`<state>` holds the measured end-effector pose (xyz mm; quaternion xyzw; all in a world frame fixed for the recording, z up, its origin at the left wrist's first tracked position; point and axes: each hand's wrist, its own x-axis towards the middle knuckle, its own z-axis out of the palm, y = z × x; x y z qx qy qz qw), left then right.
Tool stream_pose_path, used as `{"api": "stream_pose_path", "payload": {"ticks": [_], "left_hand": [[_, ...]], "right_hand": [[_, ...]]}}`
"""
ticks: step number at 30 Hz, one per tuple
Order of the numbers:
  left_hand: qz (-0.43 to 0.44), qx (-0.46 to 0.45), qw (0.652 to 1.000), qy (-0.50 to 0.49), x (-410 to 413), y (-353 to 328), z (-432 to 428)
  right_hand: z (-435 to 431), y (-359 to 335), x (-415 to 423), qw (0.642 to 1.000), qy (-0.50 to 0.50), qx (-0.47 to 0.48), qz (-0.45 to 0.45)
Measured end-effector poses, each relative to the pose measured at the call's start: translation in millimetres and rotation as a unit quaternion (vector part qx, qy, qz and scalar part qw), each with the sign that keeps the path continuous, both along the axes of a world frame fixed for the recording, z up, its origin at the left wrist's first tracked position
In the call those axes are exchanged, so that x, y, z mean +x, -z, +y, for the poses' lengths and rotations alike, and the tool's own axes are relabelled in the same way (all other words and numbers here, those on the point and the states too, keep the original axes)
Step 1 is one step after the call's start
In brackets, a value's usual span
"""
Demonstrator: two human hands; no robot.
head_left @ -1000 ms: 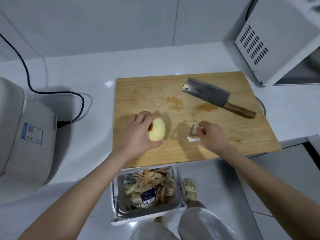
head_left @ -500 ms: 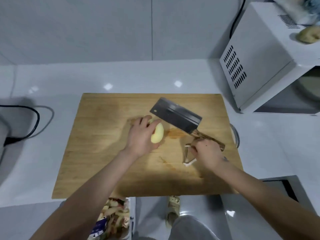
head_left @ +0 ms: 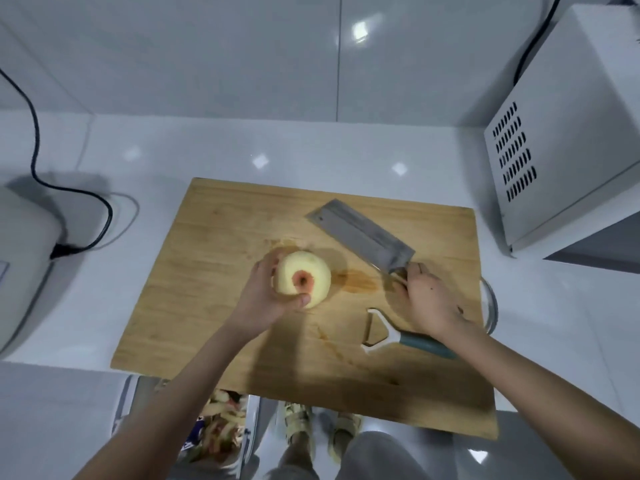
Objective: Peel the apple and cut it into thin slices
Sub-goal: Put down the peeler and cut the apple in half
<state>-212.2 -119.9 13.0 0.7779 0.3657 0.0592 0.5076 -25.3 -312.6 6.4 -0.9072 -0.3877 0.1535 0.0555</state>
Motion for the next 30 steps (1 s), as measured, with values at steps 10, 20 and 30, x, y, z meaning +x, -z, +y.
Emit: {"api": "stream_pose_path", "payload": {"ticks": [10, 20, 30], "left_hand": [[-0.039, -0.142, 0.976, -0.163, 4.9, 3.7, 3.6], [-0.073, -0.160, 0.972, -0.156, 18.3, 4.7, 19.0], [-0.080, -0.135, 0.979, -0.133, 17.9, 0.2, 21.4]], "right_hand": [[34.1, -70.0, -48.2, 0.951, 0.029, 0.259, 0.170], [45.8, -81.5, -83.5, 0.980, -0.009, 0.168, 0.107], [53.3, -90.8, -95.9, 0.990, -0.005, 0.108, 0.092]]}}
